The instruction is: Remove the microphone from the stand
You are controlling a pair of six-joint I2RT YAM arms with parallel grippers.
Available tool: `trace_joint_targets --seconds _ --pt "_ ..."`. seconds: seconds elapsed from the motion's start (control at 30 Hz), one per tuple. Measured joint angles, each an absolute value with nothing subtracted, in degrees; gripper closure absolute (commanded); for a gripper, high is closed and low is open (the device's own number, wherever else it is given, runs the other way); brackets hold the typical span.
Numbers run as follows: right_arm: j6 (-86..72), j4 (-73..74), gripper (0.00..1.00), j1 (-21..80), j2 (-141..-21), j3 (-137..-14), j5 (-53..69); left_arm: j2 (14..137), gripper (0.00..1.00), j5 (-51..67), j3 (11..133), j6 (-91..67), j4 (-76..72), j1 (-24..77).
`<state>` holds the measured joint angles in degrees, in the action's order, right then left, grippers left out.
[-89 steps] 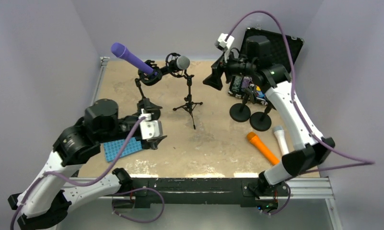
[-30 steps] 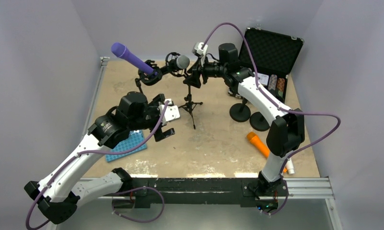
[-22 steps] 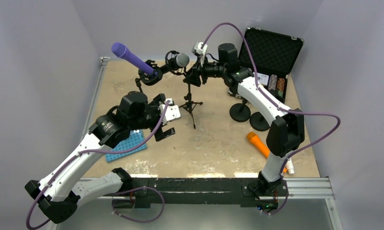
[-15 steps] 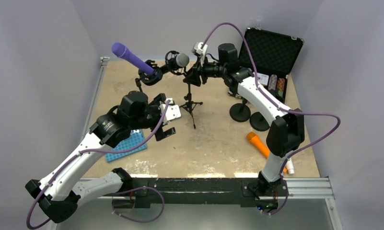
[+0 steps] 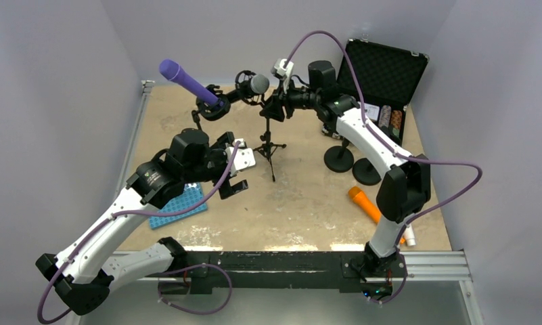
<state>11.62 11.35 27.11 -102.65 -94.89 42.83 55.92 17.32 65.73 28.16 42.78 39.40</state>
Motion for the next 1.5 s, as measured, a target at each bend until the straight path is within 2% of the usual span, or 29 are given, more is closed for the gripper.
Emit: trace_joint_targets --seconds 0.77,1.5 --pt "17.06 21.10 1.00 25.91 -93.41 -90.50 39.33 55.94 0.00 17.32 65.78 28.67 42.78 39.40" --pt "18.02 20.88 1.00 25.54 -77.89 -73.54 51.83 54.37 0.00 17.45 71.22 36.91 59.70 39.40"
